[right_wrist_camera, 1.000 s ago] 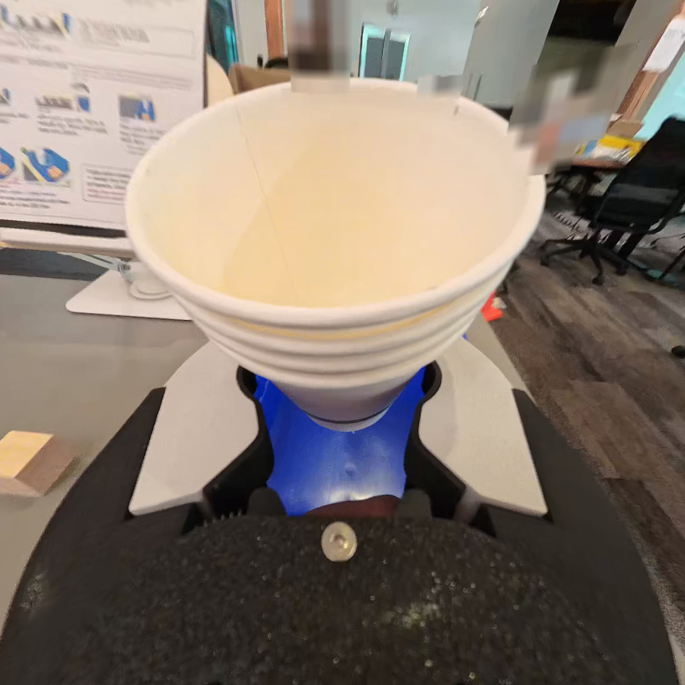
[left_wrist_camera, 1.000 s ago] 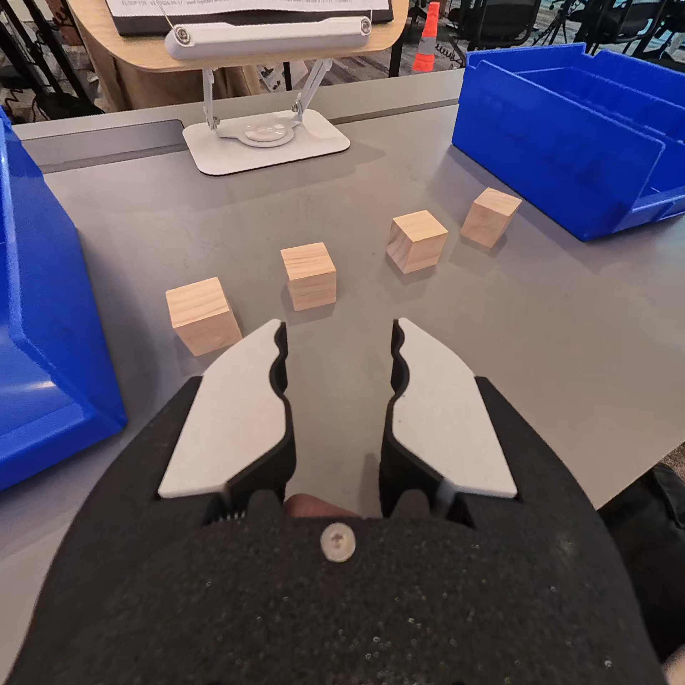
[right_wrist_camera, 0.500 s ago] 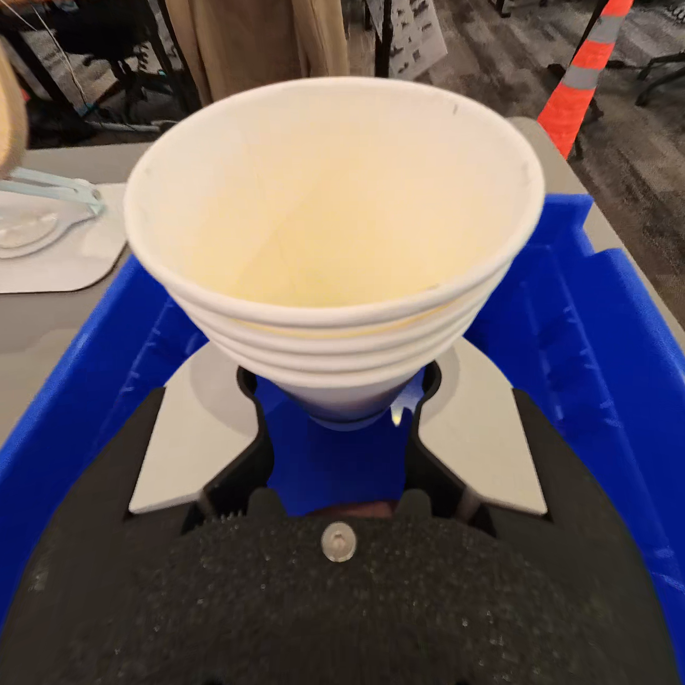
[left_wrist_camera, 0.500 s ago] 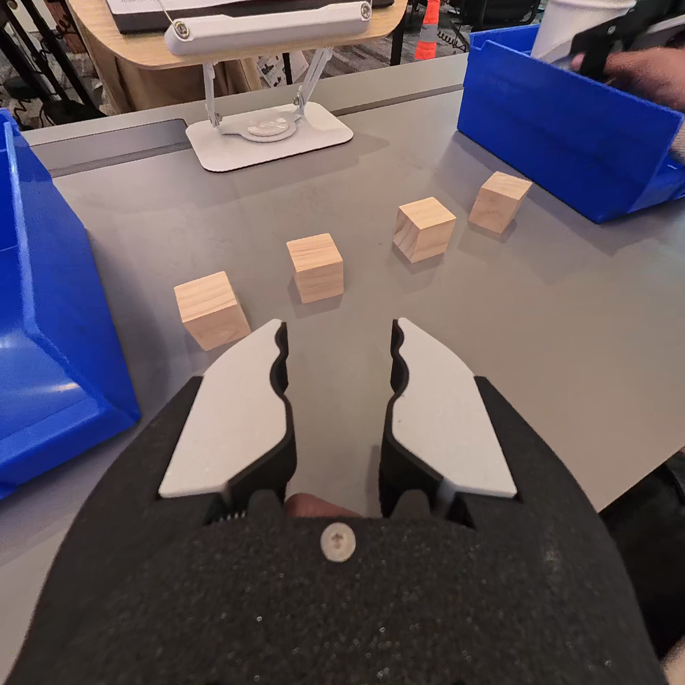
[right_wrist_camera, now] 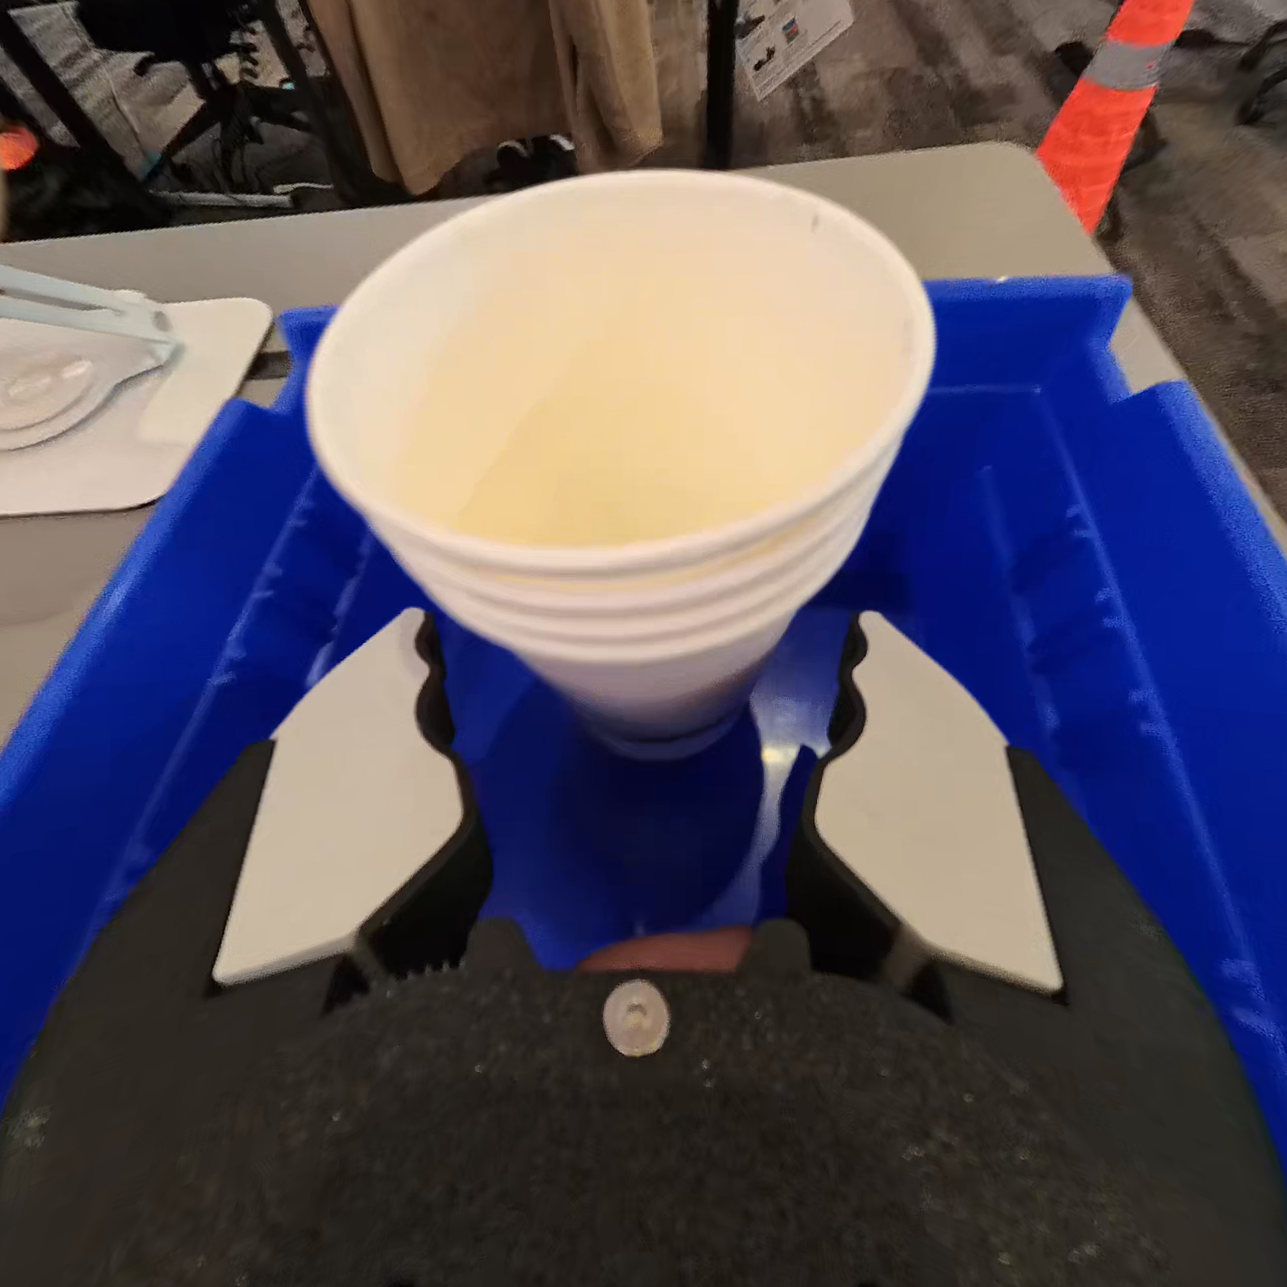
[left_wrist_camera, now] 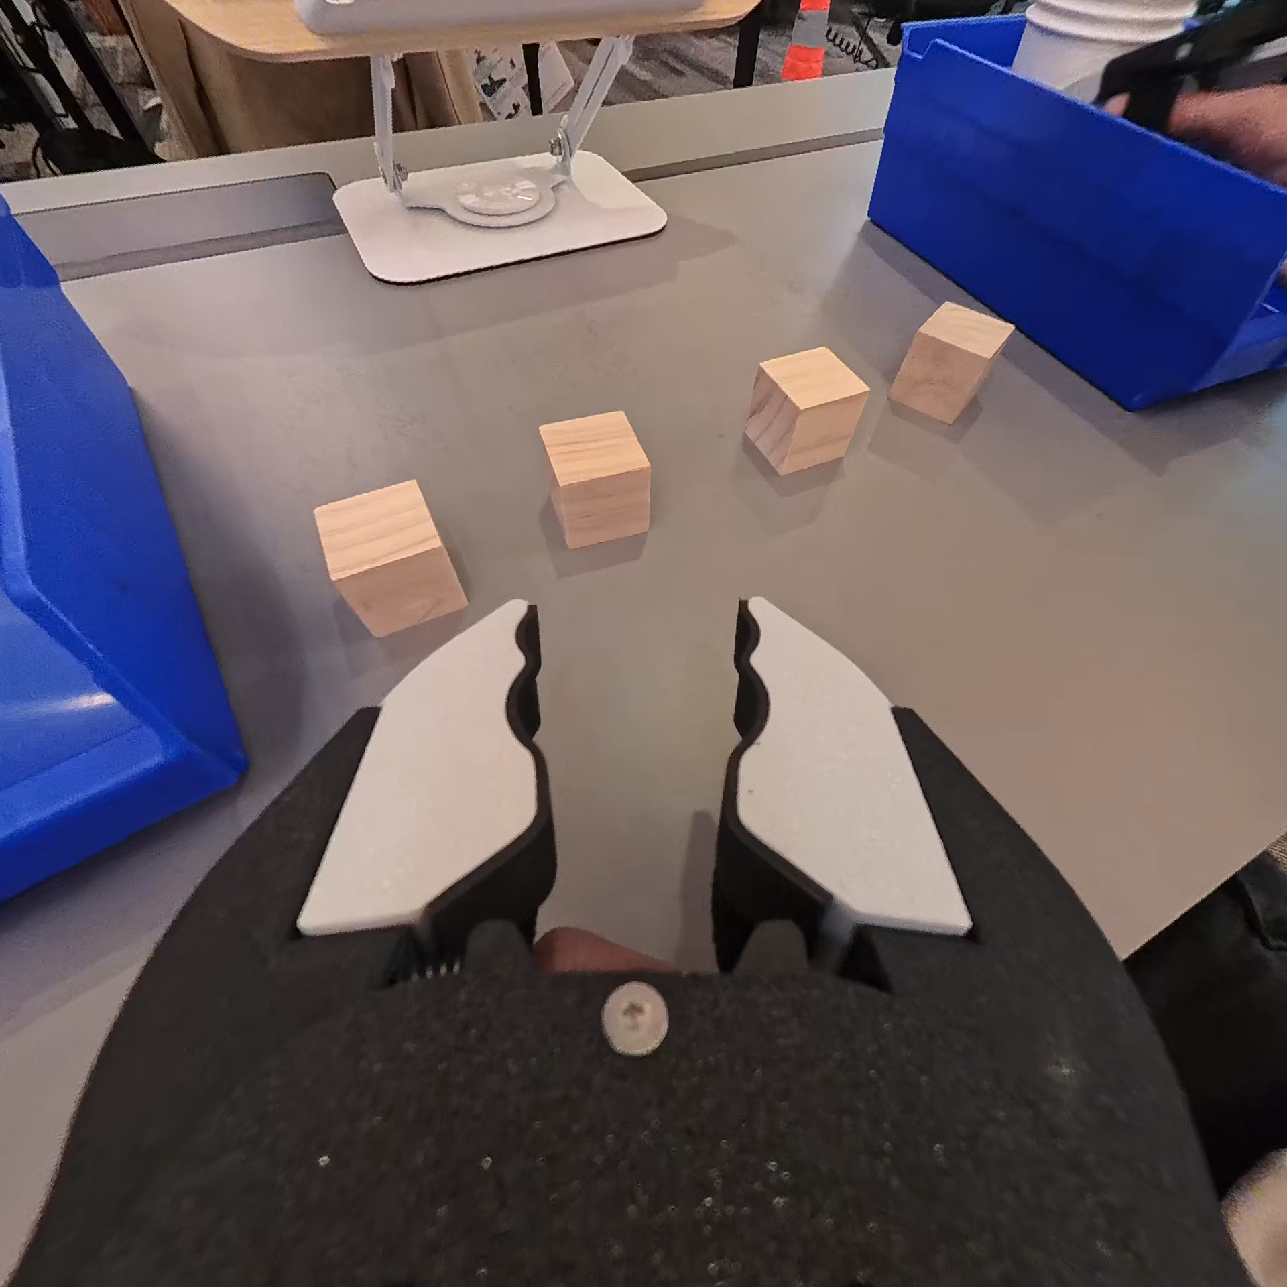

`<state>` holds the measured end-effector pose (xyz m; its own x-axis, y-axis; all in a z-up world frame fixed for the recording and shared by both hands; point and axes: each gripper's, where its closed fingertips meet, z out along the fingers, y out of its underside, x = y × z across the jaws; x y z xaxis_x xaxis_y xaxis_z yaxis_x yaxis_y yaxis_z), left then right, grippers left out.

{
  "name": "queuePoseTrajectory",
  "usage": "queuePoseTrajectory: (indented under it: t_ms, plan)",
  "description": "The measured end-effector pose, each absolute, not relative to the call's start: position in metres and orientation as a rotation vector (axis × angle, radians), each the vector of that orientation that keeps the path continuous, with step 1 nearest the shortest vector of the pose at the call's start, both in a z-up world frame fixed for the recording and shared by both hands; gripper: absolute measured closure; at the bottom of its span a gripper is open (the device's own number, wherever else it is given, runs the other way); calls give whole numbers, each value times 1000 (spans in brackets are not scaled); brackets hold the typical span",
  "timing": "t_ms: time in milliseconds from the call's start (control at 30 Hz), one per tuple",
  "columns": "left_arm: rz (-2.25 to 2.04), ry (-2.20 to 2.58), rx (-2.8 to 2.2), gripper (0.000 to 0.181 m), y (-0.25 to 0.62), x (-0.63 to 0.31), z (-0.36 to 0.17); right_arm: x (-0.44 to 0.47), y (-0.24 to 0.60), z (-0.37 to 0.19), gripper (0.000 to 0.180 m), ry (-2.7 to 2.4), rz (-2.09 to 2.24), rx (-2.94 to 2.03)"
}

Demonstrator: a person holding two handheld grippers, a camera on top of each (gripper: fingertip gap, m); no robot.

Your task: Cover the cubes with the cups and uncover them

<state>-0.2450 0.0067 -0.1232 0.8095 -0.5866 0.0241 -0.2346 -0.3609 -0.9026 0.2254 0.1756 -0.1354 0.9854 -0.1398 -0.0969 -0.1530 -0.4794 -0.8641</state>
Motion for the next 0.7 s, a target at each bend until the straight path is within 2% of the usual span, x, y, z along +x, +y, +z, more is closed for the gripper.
queuePoseTrajectory:
  t_ms: [33,200,267,333,567,700]
  plan:
    - [-421,614,-1945,127,6,-245,-123,221,167,-132,68,196,50,-2092]
    - [-401,595,-1946,127,7,-252,-121,187,90,-70,72,95,171,-1967]
    - [-388,576,-1947,127,9,-256,-121,161,46,-37,79,47,179,-1815]
    - [-374,554,-1955,127,11,-260,-123,122,5,-27,83,-13,228,-1733]
    - [-338,499,-1993,127,17,-266,-133,-12,-71,-73,90,-211,391,-1663]
    - [-329,495,-2009,127,17,-267,-139,-33,-87,-92,95,-278,341,-1657]
